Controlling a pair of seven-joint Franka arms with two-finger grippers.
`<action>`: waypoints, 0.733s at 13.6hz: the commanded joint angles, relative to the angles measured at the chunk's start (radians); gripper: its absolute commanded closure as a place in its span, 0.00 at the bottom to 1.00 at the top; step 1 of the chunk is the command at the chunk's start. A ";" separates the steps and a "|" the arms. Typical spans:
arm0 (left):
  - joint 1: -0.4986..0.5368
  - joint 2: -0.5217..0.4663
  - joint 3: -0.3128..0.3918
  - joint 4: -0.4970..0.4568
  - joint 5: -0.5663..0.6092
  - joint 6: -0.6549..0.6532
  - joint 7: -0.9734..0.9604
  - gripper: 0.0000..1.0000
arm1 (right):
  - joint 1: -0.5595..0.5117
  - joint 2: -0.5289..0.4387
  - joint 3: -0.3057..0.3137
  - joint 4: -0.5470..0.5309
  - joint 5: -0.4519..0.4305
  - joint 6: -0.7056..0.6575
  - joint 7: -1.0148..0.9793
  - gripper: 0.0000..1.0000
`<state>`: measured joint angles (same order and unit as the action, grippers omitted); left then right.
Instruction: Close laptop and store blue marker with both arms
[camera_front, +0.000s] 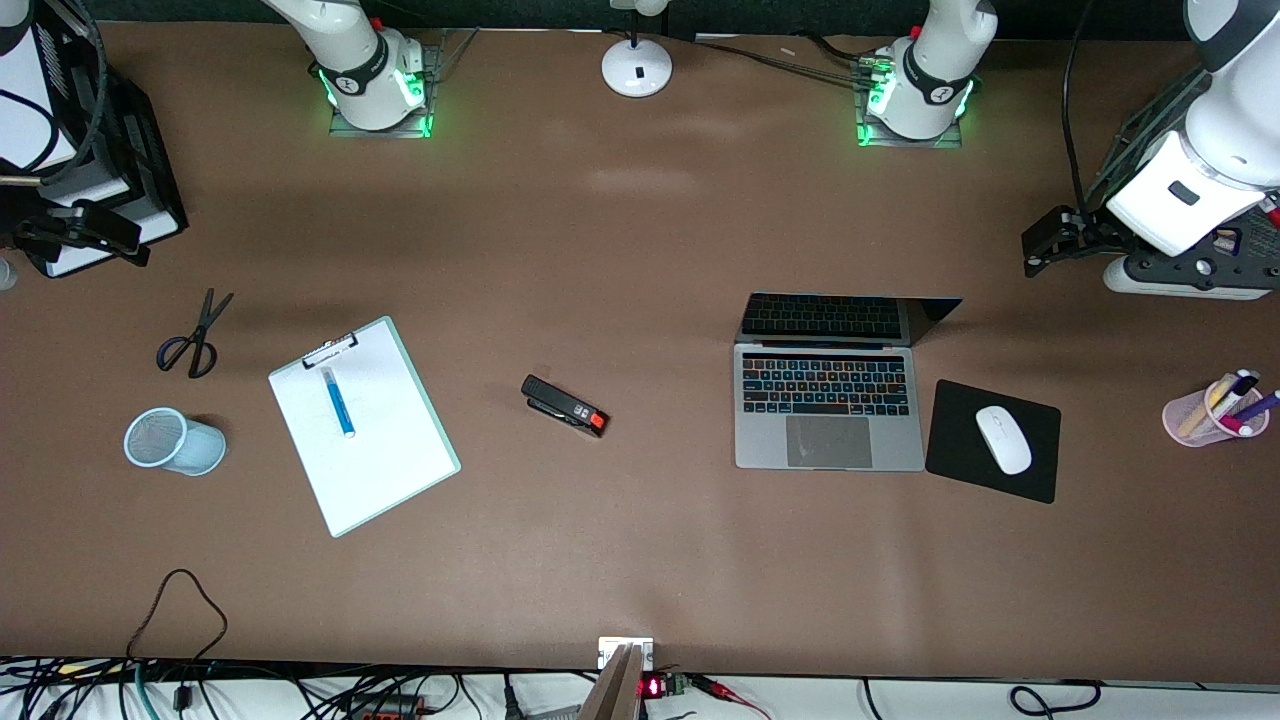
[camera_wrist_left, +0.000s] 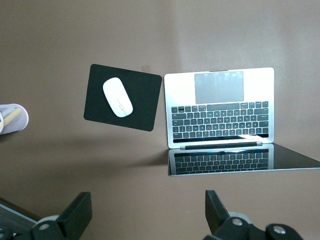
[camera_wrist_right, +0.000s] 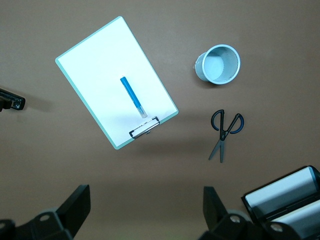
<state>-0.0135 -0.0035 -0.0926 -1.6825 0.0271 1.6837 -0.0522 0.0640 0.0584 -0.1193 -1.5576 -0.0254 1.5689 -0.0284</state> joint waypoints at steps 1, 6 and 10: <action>0.000 0.011 0.002 0.029 0.010 -0.022 0.021 0.00 | -0.003 -0.009 0.006 0.010 0.001 -0.026 -0.007 0.00; -0.003 0.022 0.002 0.029 0.019 -0.009 0.006 0.00 | -0.007 0.003 0.004 0.010 -0.001 -0.021 -0.015 0.00; -0.005 0.052 0.002 0.056 0.014 -0.027 0.002 0.00 | -0.003 0.061 0.006 0.010 -0.005 -0.012 -0.016 0.00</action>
<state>-0.0147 0.0126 -0.0931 -1.6766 0.0271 1.6838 -0.0527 0.0640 0.0877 -0.1192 -1.5590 -0.0254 1.5593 -0.0294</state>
